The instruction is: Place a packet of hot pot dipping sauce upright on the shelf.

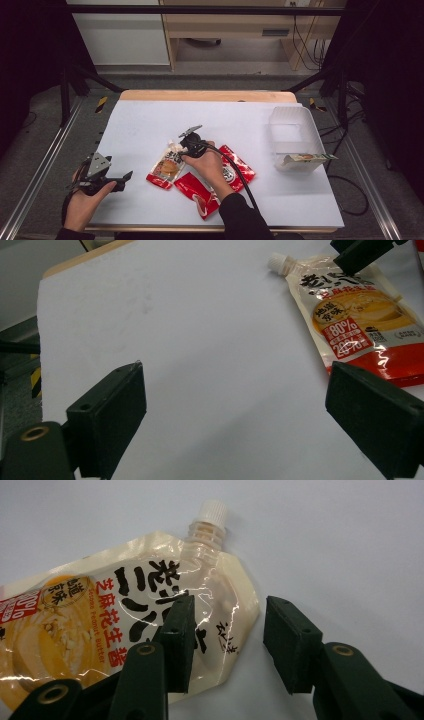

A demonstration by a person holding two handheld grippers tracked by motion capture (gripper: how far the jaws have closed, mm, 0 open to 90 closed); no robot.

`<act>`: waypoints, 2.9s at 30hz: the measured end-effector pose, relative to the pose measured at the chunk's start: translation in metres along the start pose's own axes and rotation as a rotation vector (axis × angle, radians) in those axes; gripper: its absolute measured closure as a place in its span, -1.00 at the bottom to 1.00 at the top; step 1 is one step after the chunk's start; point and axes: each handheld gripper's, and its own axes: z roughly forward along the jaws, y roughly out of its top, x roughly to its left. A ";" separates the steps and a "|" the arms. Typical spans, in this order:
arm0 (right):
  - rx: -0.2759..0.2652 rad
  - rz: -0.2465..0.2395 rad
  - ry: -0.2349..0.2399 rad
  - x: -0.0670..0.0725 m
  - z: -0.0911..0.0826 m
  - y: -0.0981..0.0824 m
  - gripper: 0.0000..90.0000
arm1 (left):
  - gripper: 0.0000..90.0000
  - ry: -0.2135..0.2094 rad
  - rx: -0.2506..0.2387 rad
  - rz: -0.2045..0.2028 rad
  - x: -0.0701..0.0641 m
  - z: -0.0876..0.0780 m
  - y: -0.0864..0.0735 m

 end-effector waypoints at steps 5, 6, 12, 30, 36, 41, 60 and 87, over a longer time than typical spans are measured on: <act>0.007 -0.002 0.016 0.003 0.000 -0.001 0.32 | -0.79 -0.003 0.003 0.004 0.000 0.000 0.000; 0.008 -0.003 0.015 0.004 0.000 -0.001 0.34 | -0.79 -0.003 0.003 0.005 0.000 0.000 0.000; 0.024 0.005 0.015 0.005 -0.001 -0.002 0.44 | -0.78 -0.004 0.005 0.011 -0.001 0.001 0.000; -0.023 -0.058 0.028 0.014 -0.015 0.006 0.98 | -0.77 -0.012 0.015 0.024 -0.003 0.001 0.001; -0.085 -0.079 0.052 0.022 -0.034 0.020 1.00 | -0.76 -0.014 0.013 0.023 -0.003 0.001 0.001; -0.134 -0.121 0.088 0.033 -0.053 0.034 1.00 | -0.75 -0.016 0.012 0.021 -0.002 0.000 0.001; -0.198 -0.235 0.164 0.066 -0.087 0.070 1.00 | -0.69 -0.032 -0.087 0.007 -0.001 -0.010 0.009; -0.191 -0.280 0.188 0.016 -0.152 0.046 1.00 | -0.50 -0.371 -0.126 0.073 -0.012 0.014 0.123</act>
